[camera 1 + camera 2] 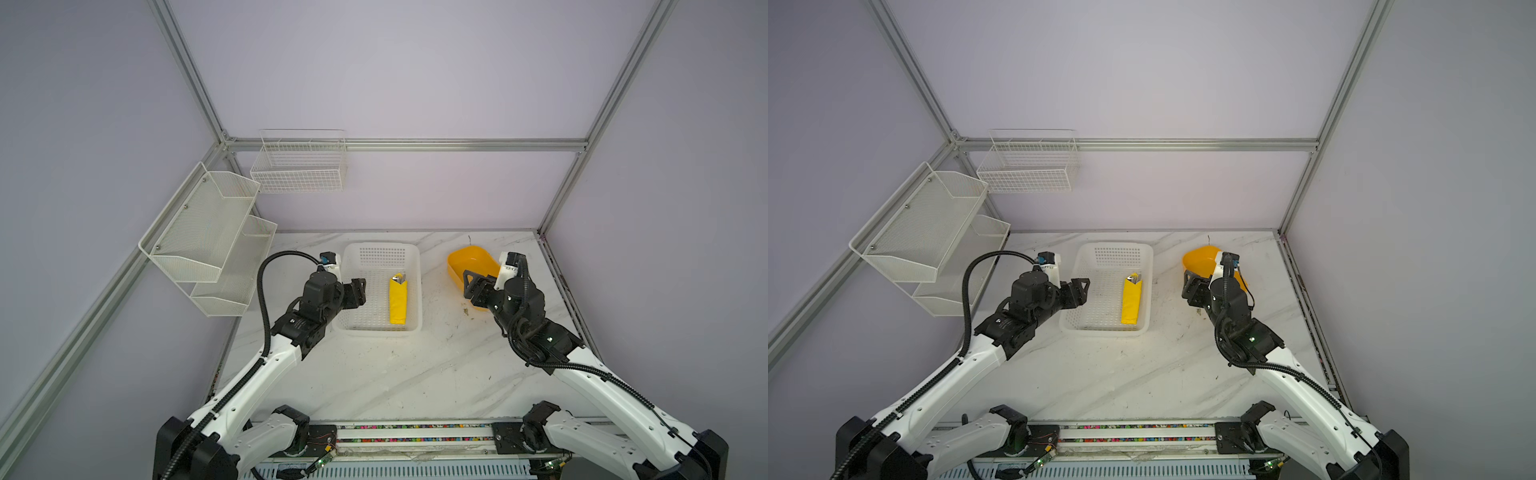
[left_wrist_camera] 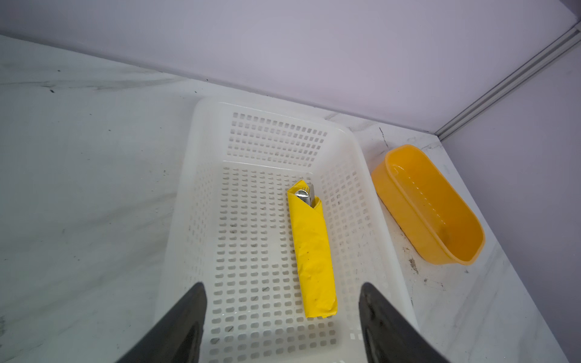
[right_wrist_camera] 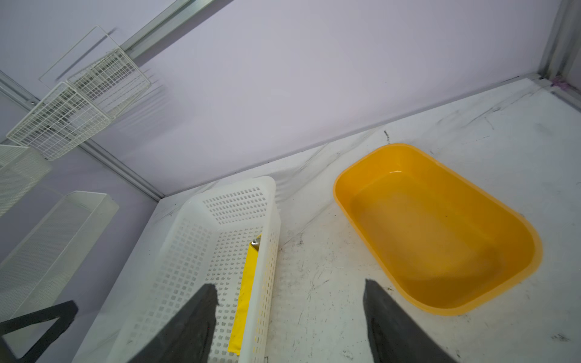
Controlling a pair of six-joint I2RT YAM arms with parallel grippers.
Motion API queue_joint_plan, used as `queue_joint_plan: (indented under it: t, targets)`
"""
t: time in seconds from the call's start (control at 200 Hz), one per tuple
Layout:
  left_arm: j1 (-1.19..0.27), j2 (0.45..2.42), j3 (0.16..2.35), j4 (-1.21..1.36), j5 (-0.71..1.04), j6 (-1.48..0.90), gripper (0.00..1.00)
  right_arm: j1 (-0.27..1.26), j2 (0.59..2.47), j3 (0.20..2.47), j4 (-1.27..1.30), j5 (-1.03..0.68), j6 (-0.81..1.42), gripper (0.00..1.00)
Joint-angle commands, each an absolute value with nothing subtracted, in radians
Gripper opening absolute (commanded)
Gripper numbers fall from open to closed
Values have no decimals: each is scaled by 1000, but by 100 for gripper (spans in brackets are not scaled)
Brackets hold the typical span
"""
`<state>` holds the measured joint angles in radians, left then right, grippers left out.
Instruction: Place the utensils on the paper napkin and roll it up
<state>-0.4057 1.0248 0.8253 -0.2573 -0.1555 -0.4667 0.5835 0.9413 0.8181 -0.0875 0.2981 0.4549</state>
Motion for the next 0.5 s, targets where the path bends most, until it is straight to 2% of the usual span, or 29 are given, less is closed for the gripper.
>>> queue_joint_plan:
  t: [0.0,0.11,0.18,0.23,0.385,0.495]
  targets:
    - [-397,921,736,-276,-414,-444,98,581,920,809,-136,462,396,80]
    - [-393,820,661,-303,-601,-447,100,581,916,792,-128,566,348,87]
    - [-387,776,618,-294,-665,-437,100,581,927,778,-118,646,315,91]
    - [-384,754,595,-284,-687,-418,100,581,941,772,-118,699,304,97]
    - [-363,754,543,-221,-723,-354,100,562,1002,727,-14,767,188,97]
    - [-330,786,525,-193,-796,-334,100,476,1038,684,79,767,187,97]
